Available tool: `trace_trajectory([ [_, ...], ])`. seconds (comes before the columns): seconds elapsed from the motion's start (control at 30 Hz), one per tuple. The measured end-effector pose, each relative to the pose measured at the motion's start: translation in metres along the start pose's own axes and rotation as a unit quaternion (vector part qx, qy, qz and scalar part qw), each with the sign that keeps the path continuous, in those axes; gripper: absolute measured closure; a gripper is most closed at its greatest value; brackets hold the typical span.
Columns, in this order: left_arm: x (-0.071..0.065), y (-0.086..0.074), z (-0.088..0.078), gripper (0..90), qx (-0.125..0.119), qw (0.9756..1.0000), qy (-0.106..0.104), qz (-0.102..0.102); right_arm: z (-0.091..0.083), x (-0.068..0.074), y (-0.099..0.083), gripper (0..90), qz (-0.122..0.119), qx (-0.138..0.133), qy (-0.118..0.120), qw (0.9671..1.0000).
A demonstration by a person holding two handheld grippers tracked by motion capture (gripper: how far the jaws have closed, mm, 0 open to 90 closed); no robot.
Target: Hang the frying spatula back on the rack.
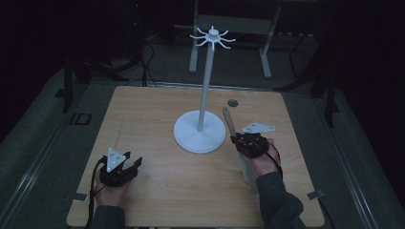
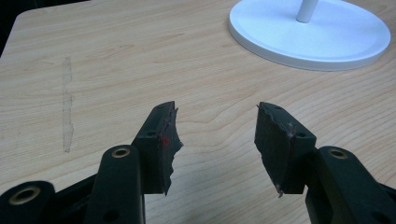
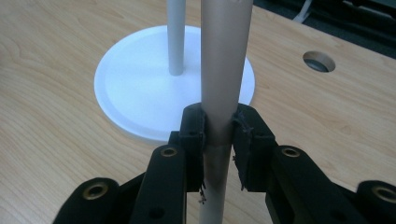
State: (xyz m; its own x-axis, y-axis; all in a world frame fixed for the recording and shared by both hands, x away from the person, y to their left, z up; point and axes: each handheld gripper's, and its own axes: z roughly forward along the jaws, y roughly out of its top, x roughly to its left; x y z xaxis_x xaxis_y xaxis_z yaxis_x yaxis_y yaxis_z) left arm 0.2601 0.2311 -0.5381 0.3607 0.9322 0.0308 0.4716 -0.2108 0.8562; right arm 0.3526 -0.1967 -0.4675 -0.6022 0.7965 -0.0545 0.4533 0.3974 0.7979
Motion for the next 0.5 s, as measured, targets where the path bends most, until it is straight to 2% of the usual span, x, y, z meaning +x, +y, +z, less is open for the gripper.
trace_trajectory([
  [0.4,0.0000,0.0000,-0.0001,48.6,-0.001,1.0000,0.000,-0.001,-0.0050,0.0015,0.0063,74.6,0.000,-0.021,-0.006,0.9998],
  [0.5,0.0001,0.0000,-0.0004,48.6,-0.003,1.0000,0.000,-0.001,-0.0087,0.0035,0.0096,74.6,-0.002,-0.035,-0.007,0.9994],
])
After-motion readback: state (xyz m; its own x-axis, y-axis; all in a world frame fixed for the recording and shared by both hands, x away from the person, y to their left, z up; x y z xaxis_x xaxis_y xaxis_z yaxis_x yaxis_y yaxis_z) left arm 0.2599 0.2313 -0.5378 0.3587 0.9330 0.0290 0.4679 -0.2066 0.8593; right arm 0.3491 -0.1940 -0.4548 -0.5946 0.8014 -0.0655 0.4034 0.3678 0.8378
